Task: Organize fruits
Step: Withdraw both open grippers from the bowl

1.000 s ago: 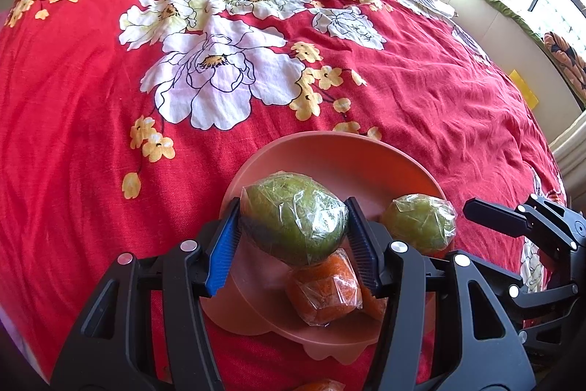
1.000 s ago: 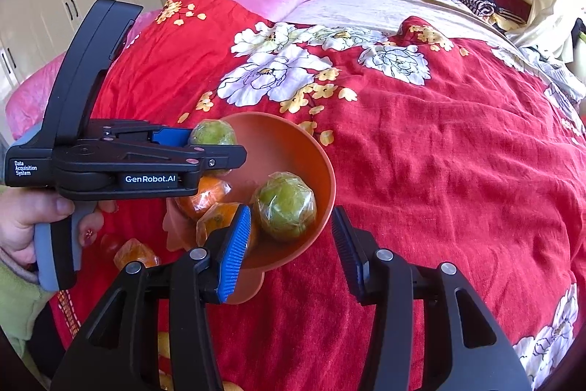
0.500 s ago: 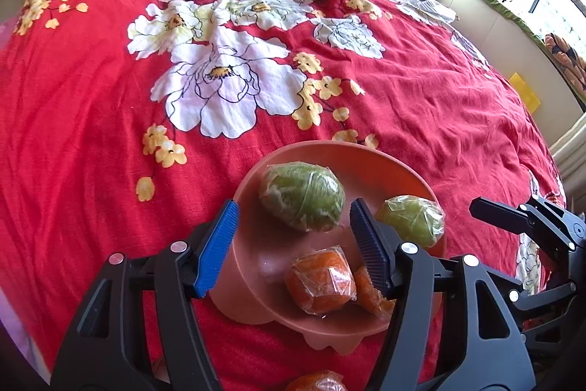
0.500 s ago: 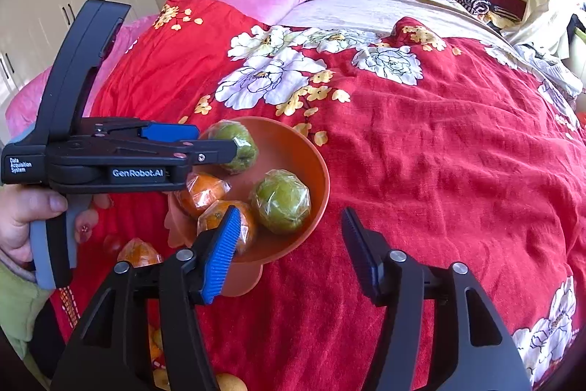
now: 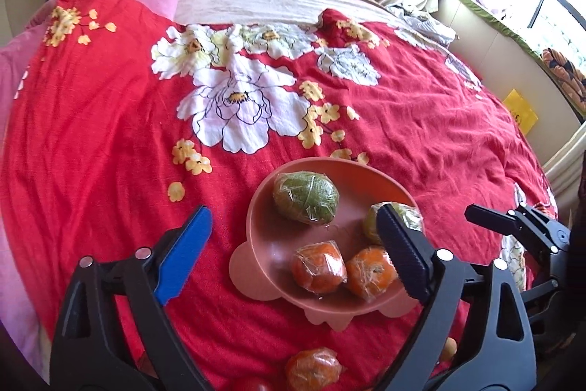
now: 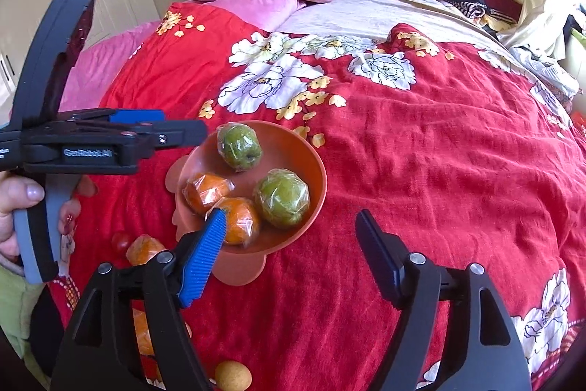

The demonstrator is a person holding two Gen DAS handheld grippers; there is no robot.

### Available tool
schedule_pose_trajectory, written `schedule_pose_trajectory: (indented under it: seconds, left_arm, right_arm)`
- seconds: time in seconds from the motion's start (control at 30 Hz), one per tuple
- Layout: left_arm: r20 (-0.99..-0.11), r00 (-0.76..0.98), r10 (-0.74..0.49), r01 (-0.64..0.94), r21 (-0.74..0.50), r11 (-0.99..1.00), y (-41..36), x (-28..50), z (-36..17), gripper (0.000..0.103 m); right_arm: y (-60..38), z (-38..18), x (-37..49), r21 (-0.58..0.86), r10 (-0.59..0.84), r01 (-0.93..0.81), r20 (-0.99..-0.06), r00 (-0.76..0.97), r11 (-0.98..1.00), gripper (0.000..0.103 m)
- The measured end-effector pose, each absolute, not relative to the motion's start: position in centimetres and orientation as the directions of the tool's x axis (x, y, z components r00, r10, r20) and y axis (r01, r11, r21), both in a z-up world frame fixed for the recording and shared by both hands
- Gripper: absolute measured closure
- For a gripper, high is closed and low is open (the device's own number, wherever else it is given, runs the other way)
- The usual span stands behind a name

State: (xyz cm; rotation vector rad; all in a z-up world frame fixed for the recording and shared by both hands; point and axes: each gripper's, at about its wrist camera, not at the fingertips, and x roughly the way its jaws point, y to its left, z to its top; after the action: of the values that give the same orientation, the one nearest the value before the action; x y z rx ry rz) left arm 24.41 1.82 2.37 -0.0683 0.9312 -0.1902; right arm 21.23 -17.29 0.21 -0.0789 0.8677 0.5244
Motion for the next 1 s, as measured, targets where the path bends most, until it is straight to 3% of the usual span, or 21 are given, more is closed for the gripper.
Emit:
schedule_pose_trajectory:
  seconds: [0.07, 0.43, 1.0]
  left_arm:
    - [-0.784, 0.591, -0.19, 0.128, -0.142, 0.982, 1.9, 24.0, 2.8, 0.01]
    - [-0.754, 0.628, -0.194, 0.113, -0.159, 0.981, 2.7, 21.5, 4.9, 0.01]
    - [-0.725, 0.662, -0.189, 0.105, -0.16, 0.982, 3.3, 17.7, 6.9, 0.01]
  right_arm:
    - [-17.3, 0.4, 21.0, 0.145, 0.41, -0.469, -0.74, 0.533, 0.871, 0.027]
    - [-17.9, 1.9, 20.0, 0.143, 0.409, -0.456, -0.719, 0.562, 0.878, 0.015]
    - [-17.9, 4.0, 17.1, 0.127, 0.431, -0.489, -0.69, 0.581, 0.863, 0.013]
